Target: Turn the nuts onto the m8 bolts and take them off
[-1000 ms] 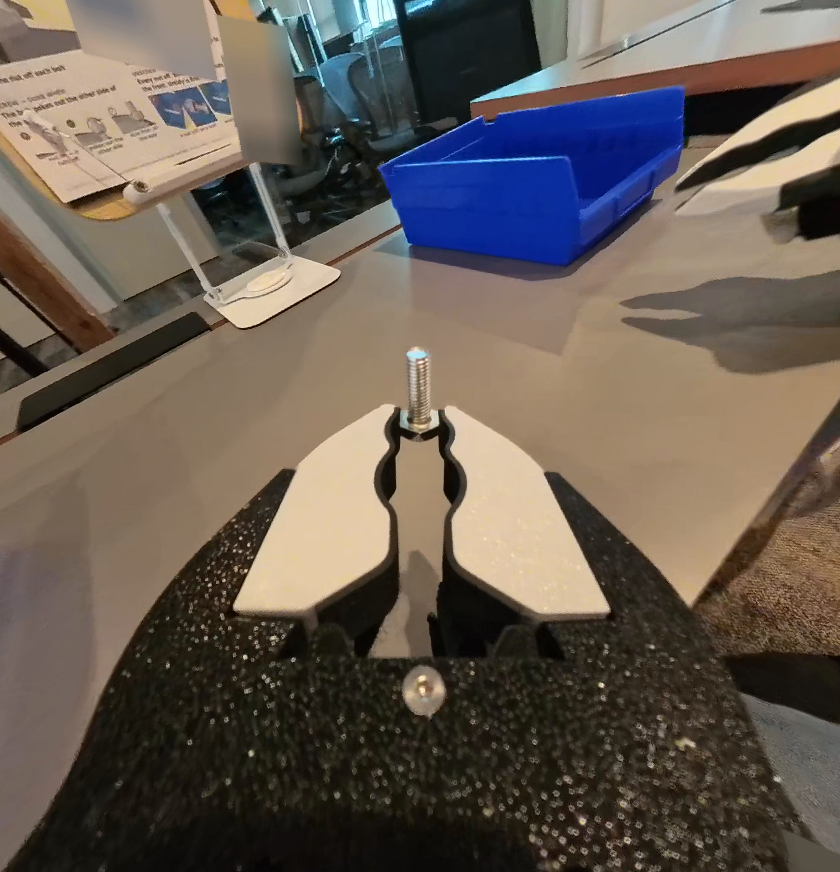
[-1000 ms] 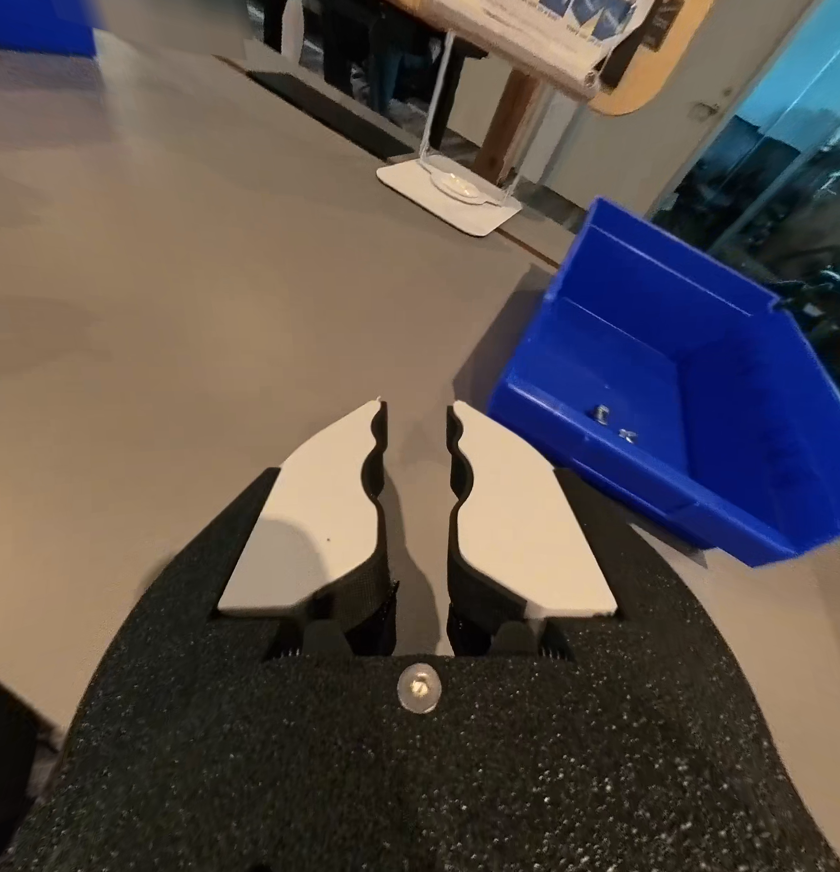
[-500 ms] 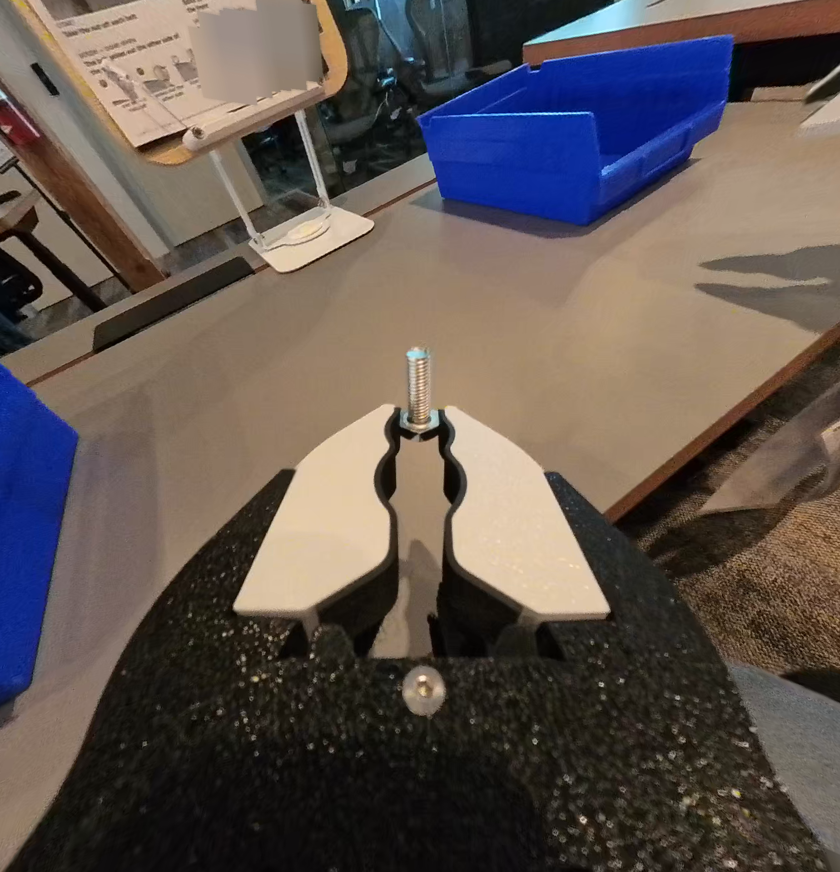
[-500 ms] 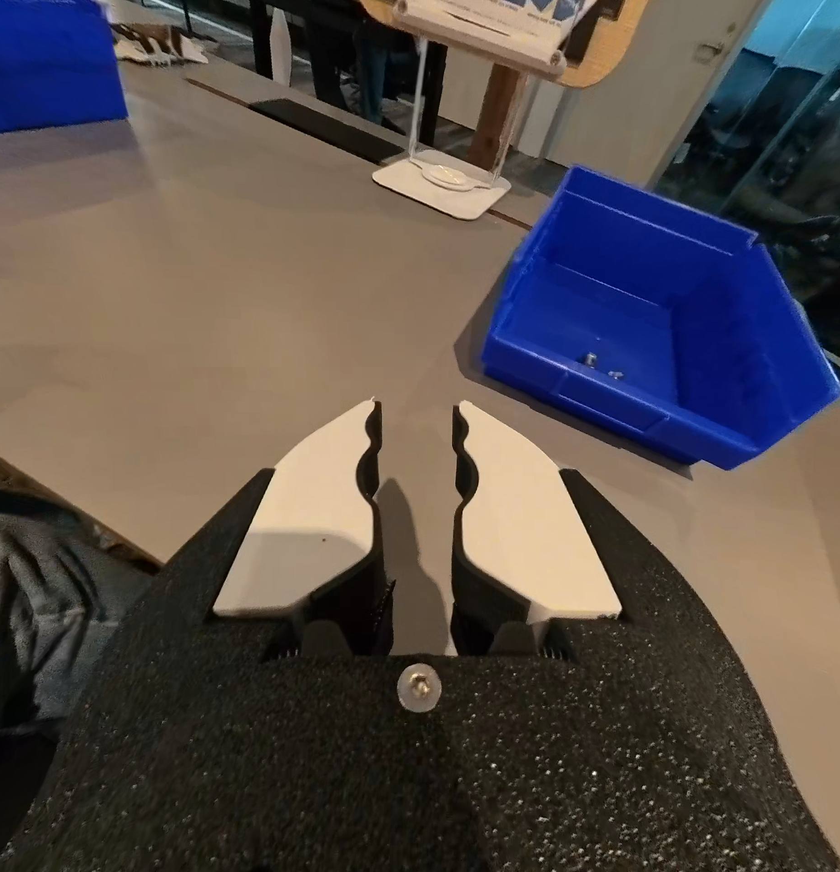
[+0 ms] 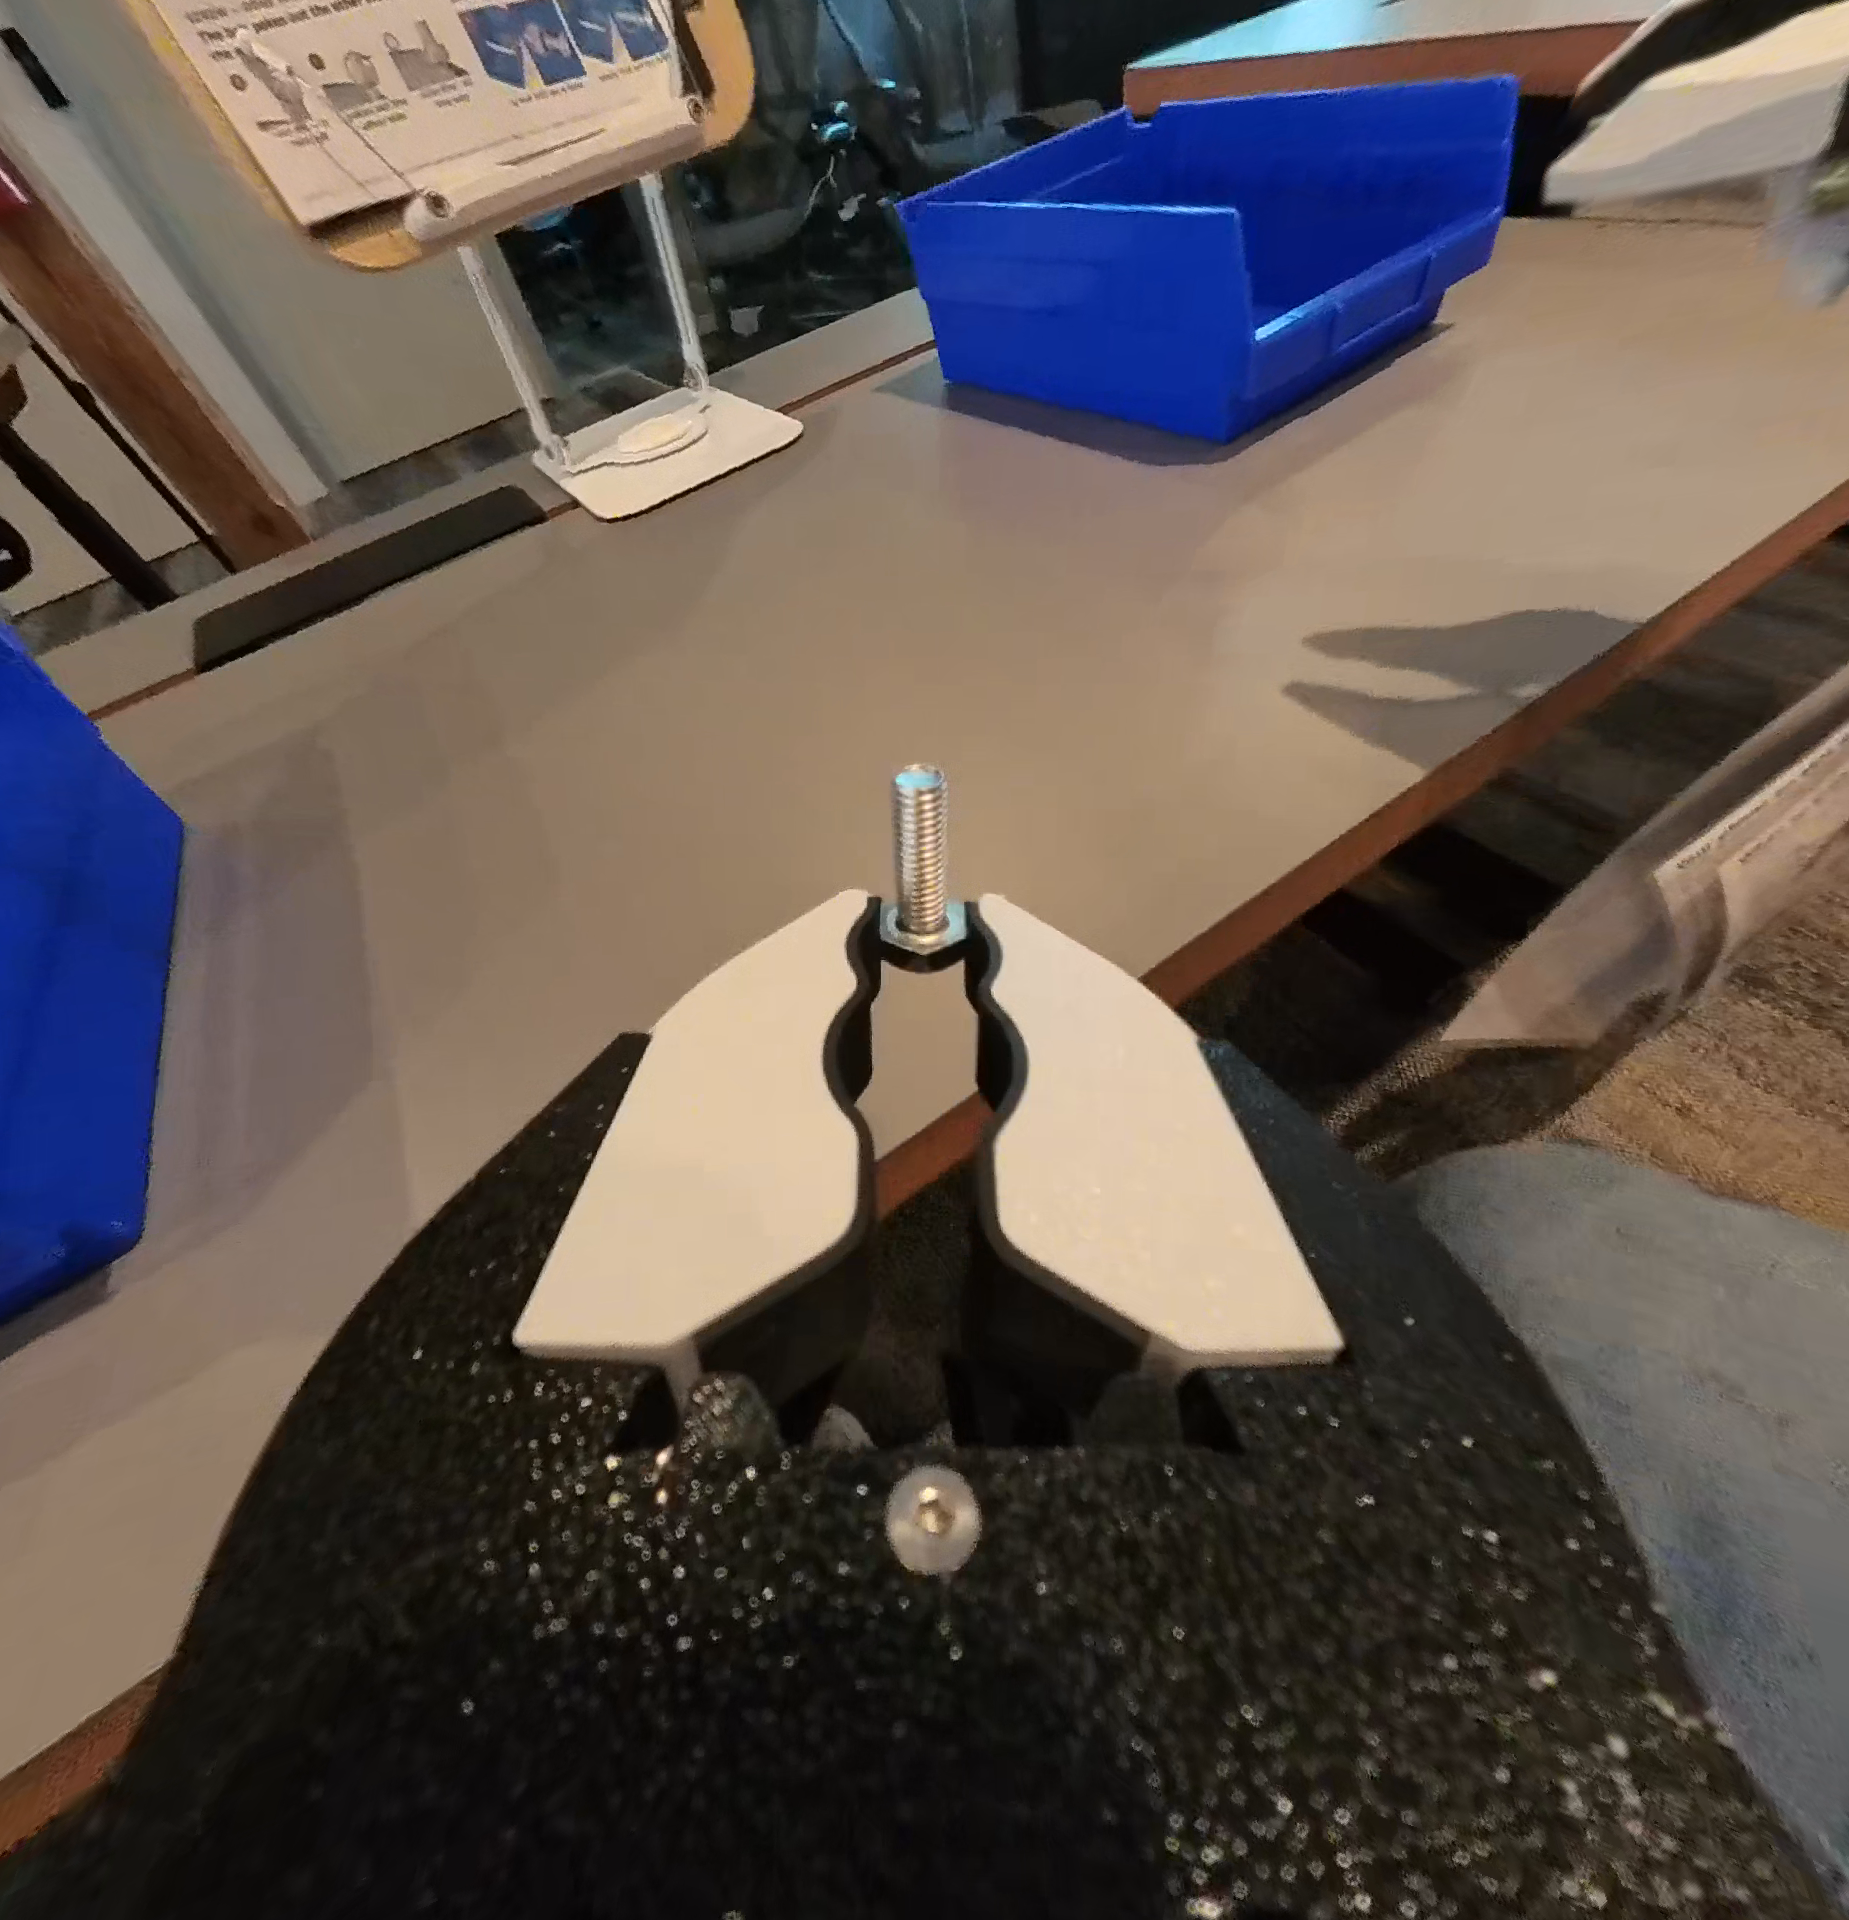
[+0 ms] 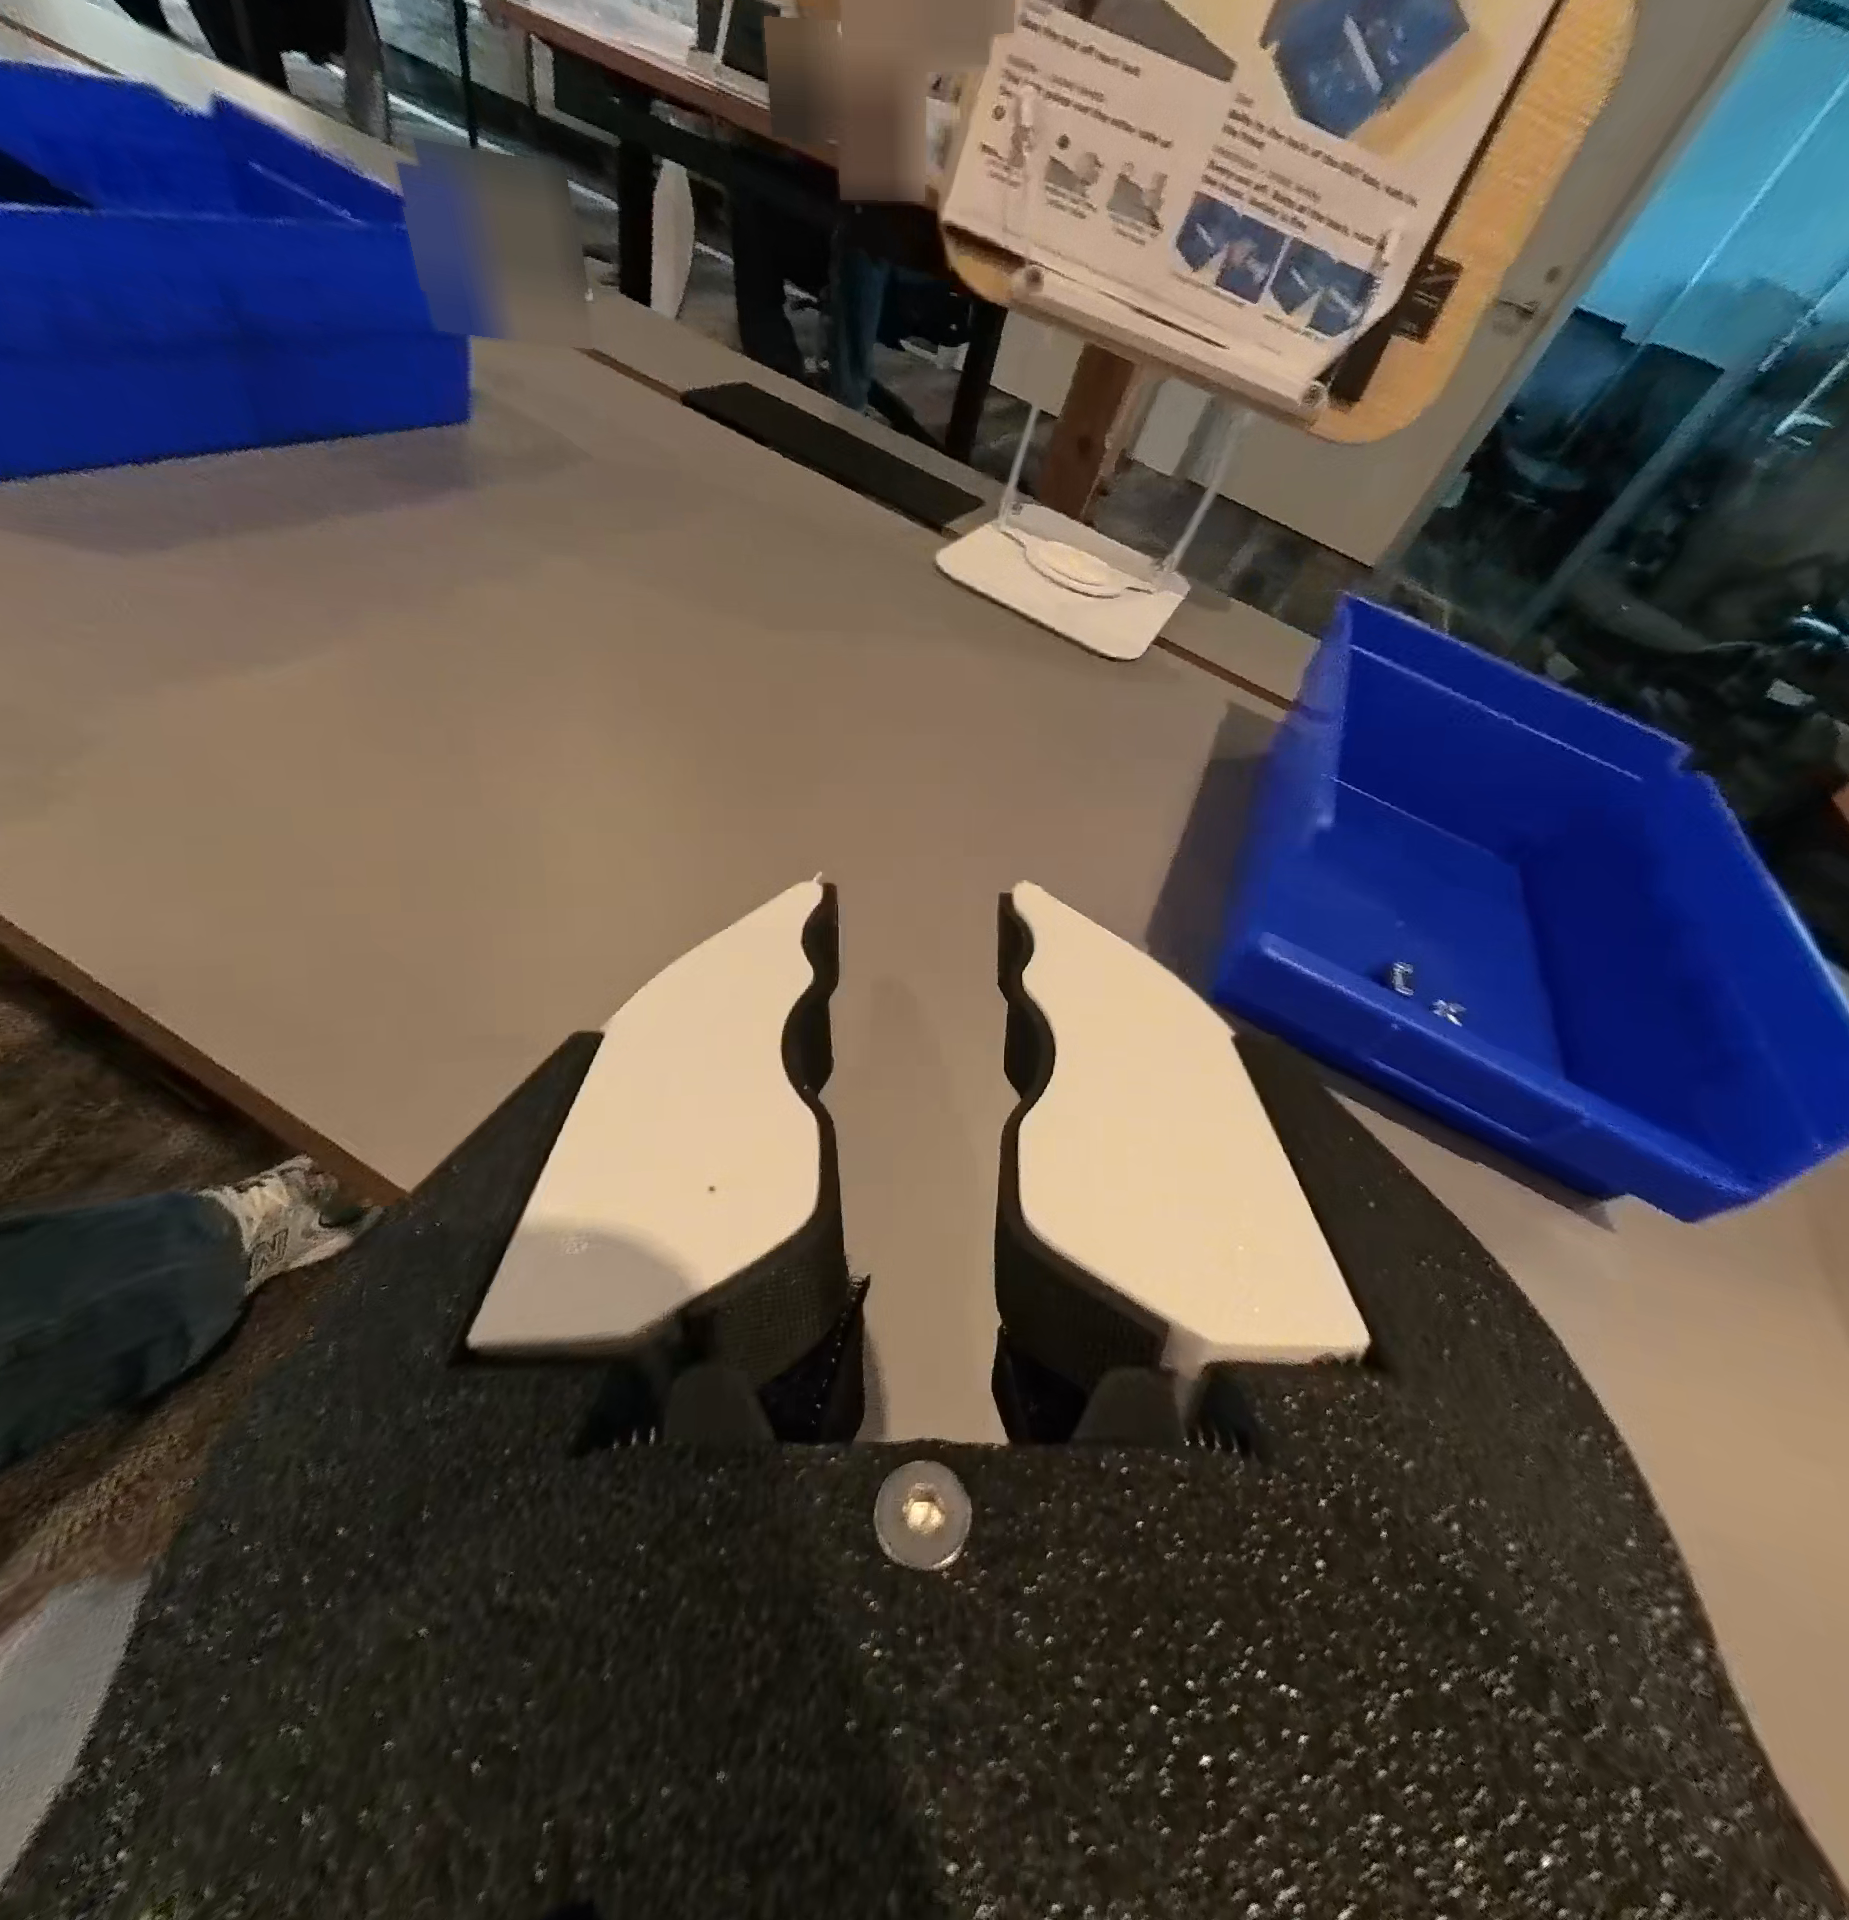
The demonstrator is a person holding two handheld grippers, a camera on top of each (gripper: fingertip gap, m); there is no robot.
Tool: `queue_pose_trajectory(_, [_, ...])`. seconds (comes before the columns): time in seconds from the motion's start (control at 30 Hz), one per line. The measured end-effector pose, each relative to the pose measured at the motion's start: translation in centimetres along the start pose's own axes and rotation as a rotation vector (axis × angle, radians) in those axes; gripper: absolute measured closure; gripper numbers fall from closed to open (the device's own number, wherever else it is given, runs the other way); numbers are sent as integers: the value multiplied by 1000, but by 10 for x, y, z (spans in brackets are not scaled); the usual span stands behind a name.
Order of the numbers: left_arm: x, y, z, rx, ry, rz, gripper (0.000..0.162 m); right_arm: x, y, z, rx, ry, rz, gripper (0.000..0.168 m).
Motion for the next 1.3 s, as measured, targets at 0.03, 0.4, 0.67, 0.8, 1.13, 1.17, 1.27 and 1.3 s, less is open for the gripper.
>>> queue_pose_trajectory(0.03, [-4, 0, -3, -5, 7, 6, 147, -4, 1, 3, -13, -3, -10, 140])
queue_pose_trajectory(0.4, [-37, -21, -15, 43, -27, -10, 147, -20, -11, 26, -35, -25, 49, 140])
queue_pose_trajectory(0.67, [-45, -31, 17, 135, -14, -54, 147, -6, -23, 73, -46, -53, -6, 140])
queue_pose_trajectory(0.8, [-57, -45, 70, 181, 13, -105, 148, 21, -30, 118, -2, -51, 12, 141])
queue_pose_trajectory(1.13, [-105, -60, 258, 162, -5, -122, 148, 105, -11, 247, 64, 67, 38, 141])
queue_pose_trajectory(1.17, [-109, -61, 271, 166, -14, -127, 148, 111, -8, 256, 74, 80, 54, 142])
queue_pose_trajectory(1.27, [-118, -66, 305, 190, -33, -144, 148, 126, -4, 280, 106, 99, 98, 142])
queue_pose_trajectory(1.3, [-120, -69, 316, 200, -28, -147, 148, 131, -3, 287, 117, 101, 100, 142])
Point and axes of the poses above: each gripper's, where its closed fingertips meet, z out along the fingers, y out of its underside, x = y × z across the jaws, the point moved 6 cm from there along -z, back along the fingers, and after that the axes turned 10 degrees about -y, right-handed, at the moved point
